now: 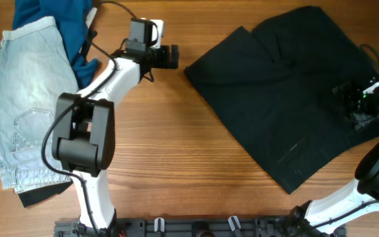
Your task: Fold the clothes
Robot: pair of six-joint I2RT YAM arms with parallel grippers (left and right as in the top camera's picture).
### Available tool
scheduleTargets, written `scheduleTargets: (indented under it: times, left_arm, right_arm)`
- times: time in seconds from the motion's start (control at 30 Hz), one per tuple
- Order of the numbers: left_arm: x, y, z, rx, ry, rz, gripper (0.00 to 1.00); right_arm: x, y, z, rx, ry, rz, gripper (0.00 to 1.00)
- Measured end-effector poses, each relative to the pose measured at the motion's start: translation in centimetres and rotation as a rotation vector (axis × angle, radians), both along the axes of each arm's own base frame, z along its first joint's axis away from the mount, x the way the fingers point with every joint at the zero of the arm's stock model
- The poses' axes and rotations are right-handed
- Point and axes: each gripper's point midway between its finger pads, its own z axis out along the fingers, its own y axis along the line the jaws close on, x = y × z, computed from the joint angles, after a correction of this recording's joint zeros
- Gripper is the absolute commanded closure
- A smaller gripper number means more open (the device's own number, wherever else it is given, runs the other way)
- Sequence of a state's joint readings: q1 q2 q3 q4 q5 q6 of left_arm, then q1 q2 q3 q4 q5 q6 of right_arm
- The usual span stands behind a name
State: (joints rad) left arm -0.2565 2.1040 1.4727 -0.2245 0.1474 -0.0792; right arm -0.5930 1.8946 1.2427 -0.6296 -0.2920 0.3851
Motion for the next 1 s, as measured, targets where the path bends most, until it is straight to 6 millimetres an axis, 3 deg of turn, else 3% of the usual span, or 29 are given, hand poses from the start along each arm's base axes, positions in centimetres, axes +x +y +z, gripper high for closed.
scheduleTargets:
  times: [0.1, 0.23, 0.43, 0.57, 0.67, 0.9, 1.0]
  left_arm:
    - [-0.8, -2.7, 0.2, -0.011, -0.006, -0.056, 0.0]
    - [-2.8, -6.2, -0.3, -0.001, 0.018, -0.14, 0.06]
    - [-5.8, -9.0, -1.6, 0.083, 0.064, -0.256, 0.06]
    - [-5.8, -8.7, -2.0, 0.129, 0.056, -0.25, 0.07]
    - [-5.8, -8.3, -2.4, 0.147, 0.064, -0.236, 0.09]
    - [-6.0, -7.8, -5.0, 0.091, 0.156, -0.107, 0.12]
    - [-5.7, -7.8, -4.9, 0.041, 0.175, -0.018, 0.25]
  right_arm:
    - [1.6, 0.3, 2.4, -0.026, -0.026, 0.038, 0.0]
    - [3.0, 2.3, 6.2, -0.072, -0.09, 0.104, 0.0]
    - [3.9, 6.3, 11.1, -0.141, -0.187, 0.242, 0.01]
    - [4.1, 8.3, 11.4, -0.151, -0.189, 0.322, 0.02]
    - [4.3, 9.6, 11.3, -0.153, -0.187, 0.367, 0.09]
    - [4.2, 9.9, 11.2, -0.152, -0.183, 0.38, 0.12]
    - [4.2, 9.9, 11.2, -0.151, -0.181, 0.38, 0.15]
